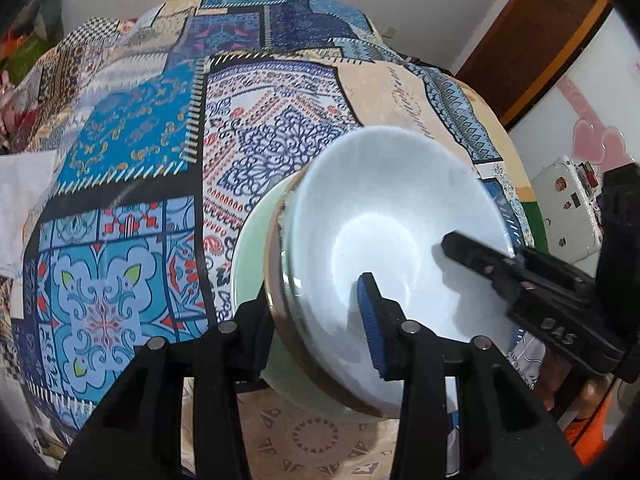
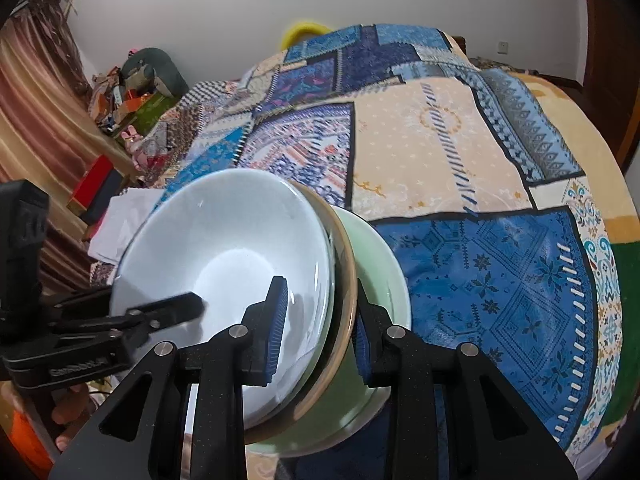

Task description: Organize plates and bowls

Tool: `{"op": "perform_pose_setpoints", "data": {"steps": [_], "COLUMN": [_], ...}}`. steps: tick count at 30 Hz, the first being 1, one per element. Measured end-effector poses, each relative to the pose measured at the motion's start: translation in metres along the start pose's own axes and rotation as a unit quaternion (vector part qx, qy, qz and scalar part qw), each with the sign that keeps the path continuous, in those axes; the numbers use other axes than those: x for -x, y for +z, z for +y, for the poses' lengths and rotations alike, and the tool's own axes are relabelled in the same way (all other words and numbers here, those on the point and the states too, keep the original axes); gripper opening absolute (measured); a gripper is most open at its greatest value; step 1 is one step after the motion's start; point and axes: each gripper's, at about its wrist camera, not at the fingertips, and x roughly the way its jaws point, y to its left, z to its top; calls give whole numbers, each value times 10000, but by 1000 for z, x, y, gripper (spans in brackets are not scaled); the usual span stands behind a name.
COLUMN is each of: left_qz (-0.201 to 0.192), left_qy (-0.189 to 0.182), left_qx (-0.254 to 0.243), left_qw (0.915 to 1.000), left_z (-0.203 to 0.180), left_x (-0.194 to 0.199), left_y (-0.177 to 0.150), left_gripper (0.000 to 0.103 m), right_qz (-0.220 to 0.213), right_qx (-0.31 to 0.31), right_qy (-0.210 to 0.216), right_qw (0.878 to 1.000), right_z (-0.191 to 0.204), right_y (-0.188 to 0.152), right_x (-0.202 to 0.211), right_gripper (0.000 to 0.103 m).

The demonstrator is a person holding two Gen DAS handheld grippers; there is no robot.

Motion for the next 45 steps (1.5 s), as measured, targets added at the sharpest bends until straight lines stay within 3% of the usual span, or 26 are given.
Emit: {"op": "perform_pose_setpoints", "data": {"steps": [7,14,21,30,35,39,42,45], "left_qz": [69,-185,-1020,-2320,-3182,-3574,-3811,-4056], "left_qy": [-70,100,302,160,339,332,319,394], "left_qx": [60,-24,-228,-470,-499,-594,-554,-524], "left_qw": [9999,9998,9941,9715,9461,9315,9223,9117], "left_z": [1,-2,-15,-43,-52,-58,-60,-62], "left_x": [-2,20,78,179,230,257,270,279], "left_y": [-1,-5,-9,-29,-47,-62,-71,-81], "left_gripper": [38,39,47,57,70,73,88,97], "right_qz": [29,-106,-544,-1744,-2454,-2792,-2940,-3059], "right_qx": [13,57,313,731,971,1145,1200,1241], "right_qy": [-15,-93,-215,-119,-40,22,72,101], "right_qw": [10000,9999,9978,9819,9645,9534,9482,9439], "right_z": [-4,-4,9,42,61,70,76,81], "right_y": [-1,-1,4,5,-1,-8,-13,-17], "right_x": [-1,11,48,136,187,212,223,228], "right_gripper": [30,31,41,51,61,61,63,77]}}
